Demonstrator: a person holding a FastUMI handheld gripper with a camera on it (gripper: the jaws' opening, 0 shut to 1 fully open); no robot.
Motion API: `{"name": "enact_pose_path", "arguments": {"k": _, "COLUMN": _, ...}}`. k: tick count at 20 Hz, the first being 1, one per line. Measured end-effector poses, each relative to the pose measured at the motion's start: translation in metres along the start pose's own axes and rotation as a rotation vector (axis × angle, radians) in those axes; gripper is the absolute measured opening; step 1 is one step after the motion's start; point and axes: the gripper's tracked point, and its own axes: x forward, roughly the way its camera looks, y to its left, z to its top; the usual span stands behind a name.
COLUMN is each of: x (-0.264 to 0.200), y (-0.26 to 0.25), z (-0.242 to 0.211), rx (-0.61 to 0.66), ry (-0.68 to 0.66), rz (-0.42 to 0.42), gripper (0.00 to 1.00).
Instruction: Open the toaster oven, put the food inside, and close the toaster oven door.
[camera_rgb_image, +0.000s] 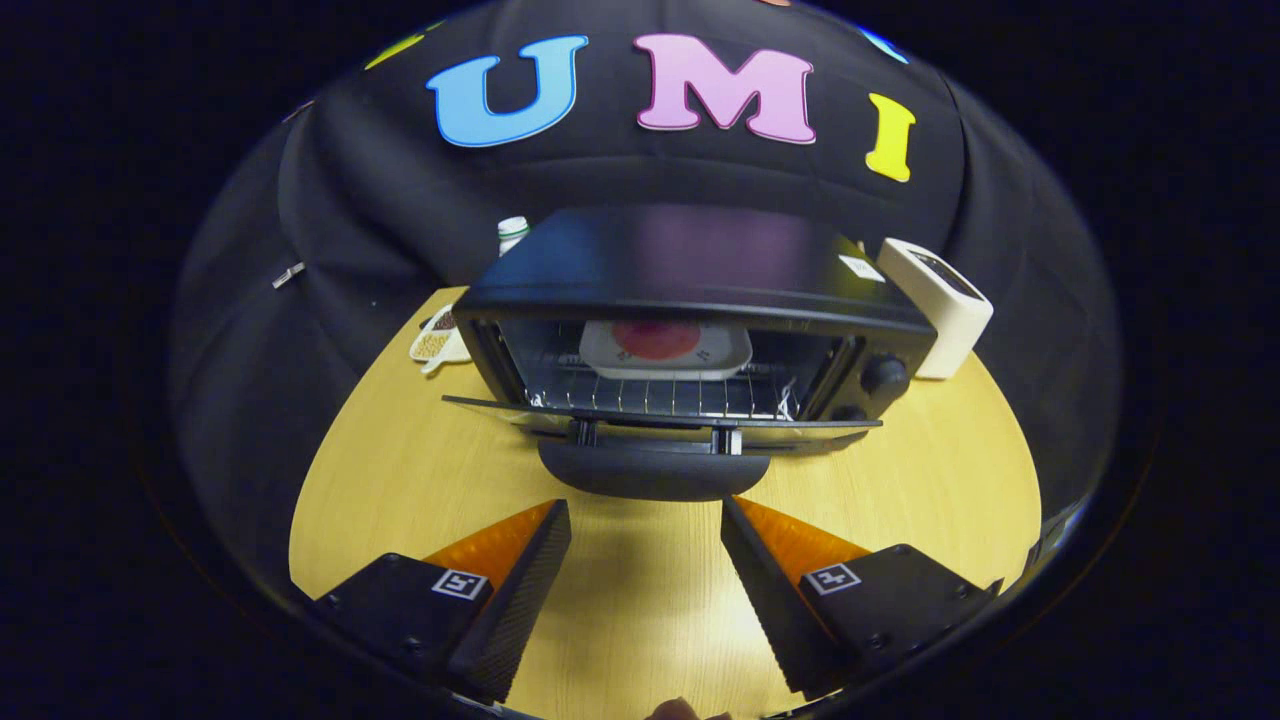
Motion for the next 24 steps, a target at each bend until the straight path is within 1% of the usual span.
{"name": "enact_pose_path", "arguments": {"k": 3, "x": -0.018, "y": -0.001, "z": 0.037, "rx": 0.01, "ry": -0.087, "rz": 0.002, "gripper": 0.99}}
{"name": "enact_pose_path", "arguments": {"k": 7, "x": -0.037, "y": -0.013, "z": 0.083, "rx": -0.01, "ry": -0.228, "rz": 0.002, "gripper": 0.99}}
{"name": "enact_pose_path", "arguments": {"k": 15, "x": -0.113, "y": -0.043, "z": 0.149, "rx": -0.028, "ry": -0.451, "rz": 0.022, "gripper": 0.98}}
{"name": "enact_pose_path", "arguments": {"k": 20, "x": -0.161, "y": -0.084, "z": 0.197, "rx": -0.004, "ry": -0.576, "rz": 0.02, "gripper": 0.98}}
{"name": "enact_pose_path", "arguments": {"k": 24, "x": -0.203, "y": -0.13, "z": 0.234, "rx": -0.039, "ry": -0.693, "rz": -0.022, "gripper": 0.98}}
